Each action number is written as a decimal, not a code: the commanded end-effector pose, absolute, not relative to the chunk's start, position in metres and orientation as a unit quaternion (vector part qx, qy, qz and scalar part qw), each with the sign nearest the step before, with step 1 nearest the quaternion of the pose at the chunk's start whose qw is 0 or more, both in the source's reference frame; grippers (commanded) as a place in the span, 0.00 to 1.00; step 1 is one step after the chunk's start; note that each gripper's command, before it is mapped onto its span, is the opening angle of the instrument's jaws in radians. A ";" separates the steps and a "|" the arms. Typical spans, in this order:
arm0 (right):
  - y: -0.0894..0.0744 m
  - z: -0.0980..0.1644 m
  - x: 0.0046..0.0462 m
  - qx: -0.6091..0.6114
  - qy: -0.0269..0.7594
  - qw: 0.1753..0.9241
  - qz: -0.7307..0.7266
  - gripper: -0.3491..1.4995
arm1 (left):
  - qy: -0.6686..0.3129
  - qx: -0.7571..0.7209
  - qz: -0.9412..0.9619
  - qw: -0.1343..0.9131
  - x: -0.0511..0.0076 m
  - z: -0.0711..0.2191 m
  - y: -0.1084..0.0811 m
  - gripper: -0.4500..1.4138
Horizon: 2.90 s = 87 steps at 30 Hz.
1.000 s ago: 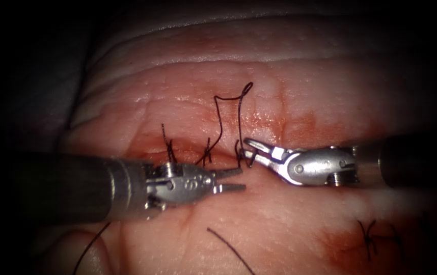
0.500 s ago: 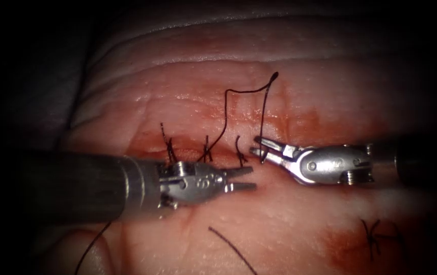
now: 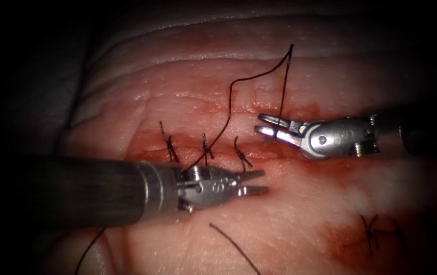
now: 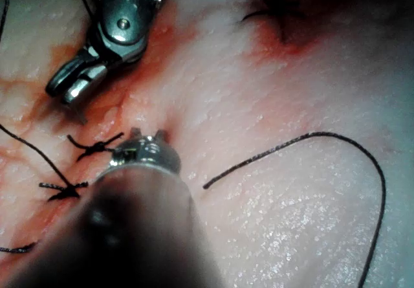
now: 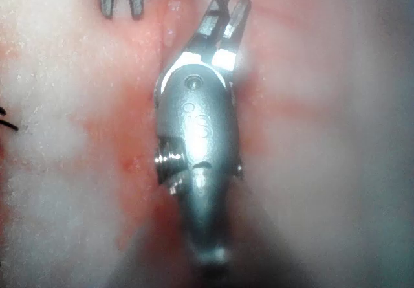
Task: Wound Closure
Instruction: Throw the needle through the top of the incision with the right tool.
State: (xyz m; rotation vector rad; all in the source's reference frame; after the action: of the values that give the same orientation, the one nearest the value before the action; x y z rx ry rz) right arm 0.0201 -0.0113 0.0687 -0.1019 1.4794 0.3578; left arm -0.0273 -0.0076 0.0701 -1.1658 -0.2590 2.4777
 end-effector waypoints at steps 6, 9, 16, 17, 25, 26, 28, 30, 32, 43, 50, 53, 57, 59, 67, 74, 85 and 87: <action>-0.010 0.069 0.0203 -0.021 0.684 0.711 0.159 0.00 | -0.100 -0.408 0.887 0.193 -0.0274 0.072 -0.008 0.26; -0.009 0.069 0.0203 -0.015 0.688 0.708 0.160 0.00 | -0.102 -0.405 0.888 0.191 -0.0274 0.072 -0.008 0.26; -0.008 0.068 0.0206 0.049 0.683 0.703 0.191 0.00 | -0.105 -0.401 0.890 0.190 -0.0275 0.072 -0.008 0.27; -0.008 0.068 0.0207 0.055 0.682 0.702 0.198 0.00 | -0.106 -0.399 0.891 0.189 -0.0275 0.072 -0.008 0.27; -0.007 0.069 0.0221 0.132 0.673 0.686 0.244 0.00 | -0.109 -0.396 0.893 0.186 -0.0276 0.072 -0.009 0.28; -0.007 0.069 0.0222 0.132 0.672 0.686 0.245 0.00 | -0.109 -0.396 0.893 0.185 -0.0276 0.072 -0.009 0.28; -0.007 0.069 0.0224 0.132 0.671 0.686 0.247 0.00 | -0.109 -0.396 0.893 0.185 -0.0276 0.072 -0.009 0.28; -0.006 0.069 0.0225 0.131 0.673 0.683 0.251 0.00 | -0.110 -0.395 0.893 0.185 -0.0276 0.072 -0.009 0.28; -0.006 0.068 0.0224 0.131 0.676 0.680 0.254 0.00 | -0.110 -0.395 0.893 0.185 -0.0275 0.072 -0.009 0.28; -0.005 0.068 0.0220 0.068 0.677 0.689 0.249 0.00 | -0.110 -0.394 0.894 0.184 -0.0275 0.072 -0.009 0.28; -0.005 0.068 0.0221 0.103 0.676 0.677 0.270 0.00 | -0.111 -0.394 0.894 0.184 -0.0274 0.072 -0.009 0.29; -0.005 0.068 0.0223 0.165 0.669 0.653 0.313 0.00 | -0.111 -0.394 0.894 0.184 -0.0274 0.072 -0.009 0.29; -0.006 0.069 0.0226 0.221 0.660 0.625 0.353 0.00 | -0.111 -0.394 0.894 0.183 -0.0273 0.072 -0.009 0.29; -0.006 0.069 0.0229 0.247 0.652 0.610 0.375 0.00 | -0.111 -0.394 0.894 0.183 -0.0273 0.072 -0.009 0.29; -0.008 0.070 0.0236 0.374 0.562 0.583 0.453 0.00 | -0.113 -0.395 0.893 0.183 -0.0271 0.072 -0.008 0.29; -0.010 0.069 0.0230 0.433 0.514 0.553 0.493 0.00 | -0.113 -0.395 0.893 0.182 -0.0270 0.072 -0.008 0.29; -0.011 0.068 0.0235 0.469 0.507 0.508 0.514 0.00 | -0.113 -0.395 0.893 0.182 -0.0270 0.072 -0.008 0.29; -0.011 0.068 0.0235 0.415 0.542 0.522 0.512 0.43 | -0.113 -0.395 0.893 0.182 -0.0271 0.072 -0.008 0.29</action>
State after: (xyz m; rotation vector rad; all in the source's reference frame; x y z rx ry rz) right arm 0.0226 -0.0095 0.0673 0.8805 1.3383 1.2061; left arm -0.0265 -0.0082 0.0716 -1.1155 -0.3186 2.5205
